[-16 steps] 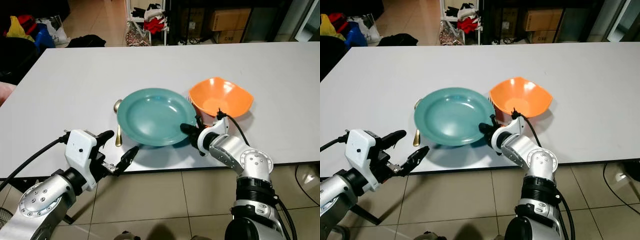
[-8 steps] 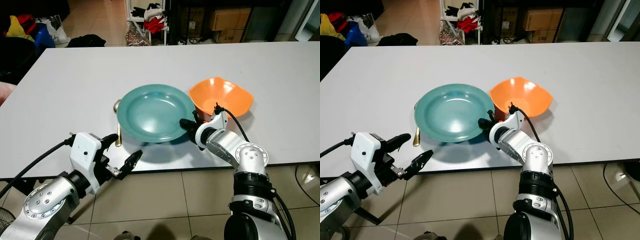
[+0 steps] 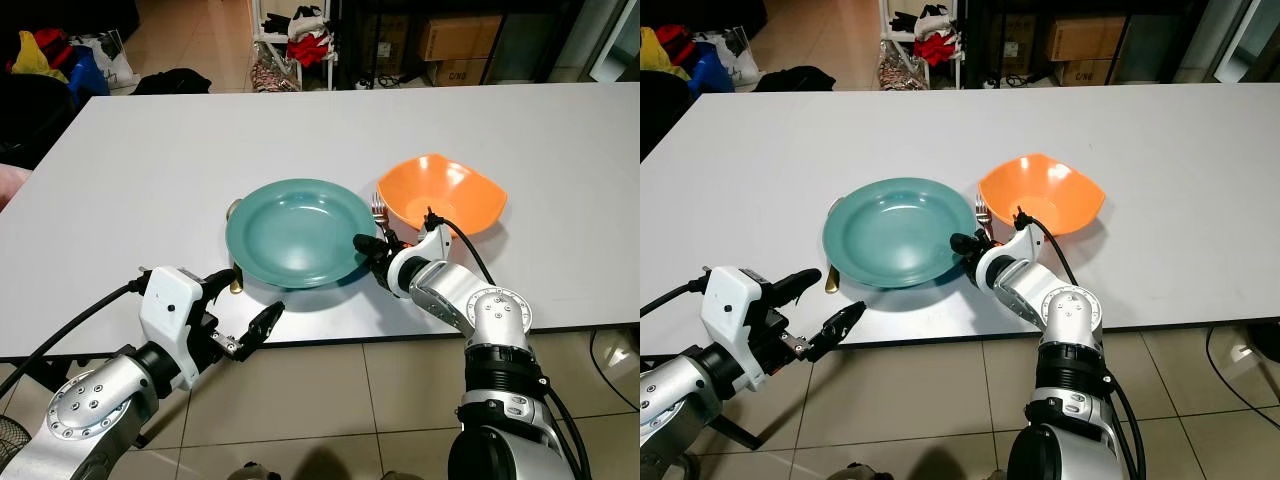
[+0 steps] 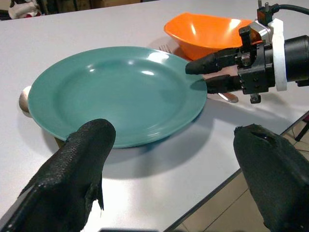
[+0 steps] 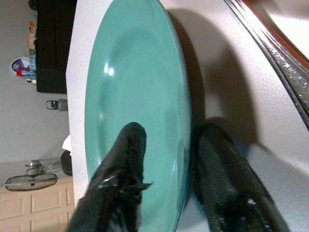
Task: Setting the table
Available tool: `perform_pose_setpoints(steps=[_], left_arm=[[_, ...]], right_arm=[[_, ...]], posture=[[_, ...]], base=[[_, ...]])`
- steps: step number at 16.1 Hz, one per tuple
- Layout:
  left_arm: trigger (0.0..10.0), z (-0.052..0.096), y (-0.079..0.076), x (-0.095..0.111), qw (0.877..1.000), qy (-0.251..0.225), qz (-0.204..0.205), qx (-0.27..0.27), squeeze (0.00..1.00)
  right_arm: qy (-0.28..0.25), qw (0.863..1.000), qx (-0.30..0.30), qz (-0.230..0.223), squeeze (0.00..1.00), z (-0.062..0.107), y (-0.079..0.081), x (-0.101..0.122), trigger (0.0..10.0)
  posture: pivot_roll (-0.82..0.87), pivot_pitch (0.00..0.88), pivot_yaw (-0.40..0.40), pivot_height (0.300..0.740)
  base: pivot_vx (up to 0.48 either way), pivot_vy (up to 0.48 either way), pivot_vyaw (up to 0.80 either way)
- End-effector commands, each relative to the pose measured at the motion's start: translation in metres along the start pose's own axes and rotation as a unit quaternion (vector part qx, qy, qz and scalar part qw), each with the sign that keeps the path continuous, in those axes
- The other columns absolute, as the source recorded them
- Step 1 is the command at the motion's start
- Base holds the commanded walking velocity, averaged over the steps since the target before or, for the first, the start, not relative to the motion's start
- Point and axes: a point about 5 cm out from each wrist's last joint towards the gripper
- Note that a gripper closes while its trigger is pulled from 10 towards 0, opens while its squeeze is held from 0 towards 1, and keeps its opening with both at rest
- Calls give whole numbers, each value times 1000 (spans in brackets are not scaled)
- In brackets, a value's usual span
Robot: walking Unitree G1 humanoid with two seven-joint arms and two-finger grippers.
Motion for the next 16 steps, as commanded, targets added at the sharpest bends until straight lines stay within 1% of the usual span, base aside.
perform_pose_setpoints(steps=[1, 3, 4, 5, 6, 8, 9, 10, 11, 12, 13, 14, 15, 16], left_arm=[[10000, 0, -2, 3, 1000, -4, -7, -4, 0], [10000, 0, -3, 3, 1000, -4, -7, -6, 0], [10000, 0, -3, 3, 1000, -4, -6, -7, 0], [10000, 1, -4, 3, 1000, -4, -4, -8, 0], [10000, 1, -5, 3, 1000, -4, -4, -9, 0], [10000, 2, -8, 3, 1000, -4, 0, -13, 0], [10000, 2, -10, 2, 1000, -5, 3, -16, 0], [10000, 1, -11, 3, 1000, -6, 4, -19, 0], [10000, -1, -12, 4, 1000, -9, 4, -21, 0], [10000, -4, -12, 7, 1000, -17, -1, -19, 0], [10000, -7, -11, 9, 1000, -25, -3, -17, 0], [10000, -11, -12, 11, 999, -32, -4, -18, 0], [10000, -15, -13, 13, 999, -36, -7, -21, 0], [10000, -17, -14, 14, 999, -38, -9, -24, 0]], right_arm=[[-2, 1000, 6, 10, 733, 1, 5, 1, 10000], [-2, 1000, 8, 9, 741, 5, 4, 1, 10000], [-2, 1000, 14, 15, 792, 11, 5, 1, 10000], [-3, 1000, 21, 23, 820, 20, 6, 1, 10000], [-3, 999, 26, 28, 824, 26, 7, 2, 10000], [-7, 998, 31, 51, 824, 53, 5, 3, 10000], [-10, 998, 29, 63, 824, 62, 4, 3, 10000], [-16, 995, 30, 93, 824, 72, 4, 5, 10000], [-44, 988, 26, 147, 902, 84, 9, 14, 10000], [-101, 976, 32, 193, 922, 94, 22, 31, 10000], [-150, 967, 35, 204, 941, 101, 31, 49, 10000], [-194, 962, 19, 193, 949, 103, 31, 72, 10000], [-215, 958, -5, 192, 969, 104, 26, 89, 10000], [-220, 955, -26, 196, 988, 104, 21, 97, 10000]], posture=[[-74, 44, 33, 740], [-74, 44, 35, 740], [-73, 43, 35, 740], [-70, 45, 35, 740], [-70, 45, 34, 740], [-79, 46, 41, 740], [-81, 48, 44, 740], [-82, 47, 45, 740], [-84, 47, 50, 740], [-86, 47, 52, 740], [-96, 46, 62, 740], [-101, 44, 69, 740], [-98, 42, 69, 740], [-98, 42, 70, 740]], base=[[0, 0, 0], [0, 0, 0], [0, 0, 0], [0, 0, 0], [0, 0, 0], [0, 0, 0], [0, 0, 0], [0, 0, 0], [0, 0, 0], [0, 0, 0], [0, 0, 0], [0, 0, 0], [0, 0, 0], [0, 0, 0]])
Point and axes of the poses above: a point about 5 cm out from each wrist's last joint towards the gripper, its own z axis pointing back from the gripper into the wrist, its own x axis along the axis of the wrist's last joint, y = z × x, and after that the axes turned 2 degrees about z, right-handed
